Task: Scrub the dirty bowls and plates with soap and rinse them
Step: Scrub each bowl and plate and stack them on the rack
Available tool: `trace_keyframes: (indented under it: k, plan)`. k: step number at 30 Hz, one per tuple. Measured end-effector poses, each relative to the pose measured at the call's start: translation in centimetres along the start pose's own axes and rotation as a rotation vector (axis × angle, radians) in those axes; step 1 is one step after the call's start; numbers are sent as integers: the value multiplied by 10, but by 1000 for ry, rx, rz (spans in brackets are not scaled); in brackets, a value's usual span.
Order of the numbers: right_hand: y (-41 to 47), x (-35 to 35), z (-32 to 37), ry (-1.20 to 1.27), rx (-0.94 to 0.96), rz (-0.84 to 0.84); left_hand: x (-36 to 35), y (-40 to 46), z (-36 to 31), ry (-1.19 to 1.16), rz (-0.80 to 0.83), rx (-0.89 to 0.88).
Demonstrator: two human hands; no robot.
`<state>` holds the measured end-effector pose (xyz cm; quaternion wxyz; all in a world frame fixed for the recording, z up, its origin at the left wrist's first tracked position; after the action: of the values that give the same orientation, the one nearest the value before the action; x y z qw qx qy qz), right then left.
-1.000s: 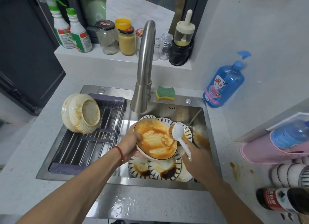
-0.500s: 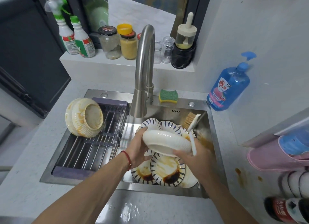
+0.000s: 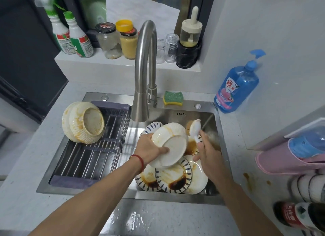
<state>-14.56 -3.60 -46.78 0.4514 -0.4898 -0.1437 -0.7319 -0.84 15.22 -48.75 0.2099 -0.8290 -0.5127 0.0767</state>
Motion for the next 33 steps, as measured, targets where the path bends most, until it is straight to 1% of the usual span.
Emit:
trace_keyframes:
  k: [3, 4, 6, 8, 10, 12, 16, 19, 20, 22, 23, 27, 30, 33]
  plan:
    - [-22, -6, 43, -175, 225, 125, -1, -2, -5, 246, -45, -98]
    - [-28, -10, 54, -242, 284, 143, -1, -5, -8, 313, -67, -133]
    - [-27, -6, 64, -336, 309, 111, -2, -10, -15, 420, -85, -195]
    - [-18, 0, 64, -338, 256, 78, 1, -11, -19, 462, -89, -208]
    - [-27, -5, 74, -288, 251, 110, 4, -12, -22, 461, -95, -202]
    - [-40, -13, 85, -266, 325, 158, 6, -14, -25, 495, -84, -204]
    - [-24, -7, 78, -276, 228, 110, 16, -16, -27, 471, -104, -145]
    - [-42, -16, 95, -301, 300, 155, 19, -18, -28, 472, -81, -140]
    - [-39, -15, 93, -288, 279, 156, 19, -20, -28, 455, -69, -134]
    - [-21, -9, 80, -248, 160, 158, 22, -23, -27, 396, -68, -121]
    - [-16, -8, 77, -233, 131, 147, 24, -25, -28, 366, -76, -125]
    - [-24, -12, 82, -144, 165, 212, 32, -23, -22, 370, -57, -113]
    - [-9, -5, 68, -165, 88, 180, 36, -18, -14, 366, -63, -102]
    - [-19, -11, 73, -106, 130, 217, 43, -13, -10, 276, -58, -78]
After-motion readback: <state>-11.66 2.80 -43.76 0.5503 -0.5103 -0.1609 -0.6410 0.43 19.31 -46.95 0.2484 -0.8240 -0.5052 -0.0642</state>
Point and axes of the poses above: each hand's wrist, its own y-axis towards the middle knuckle, its own x-axis out of the back of the hand, z = x × y, the point moved 5 cm from there along y, towards the middle knuckle, and after that the axes turned 13 degrees about -y, right-handed, at the moved point
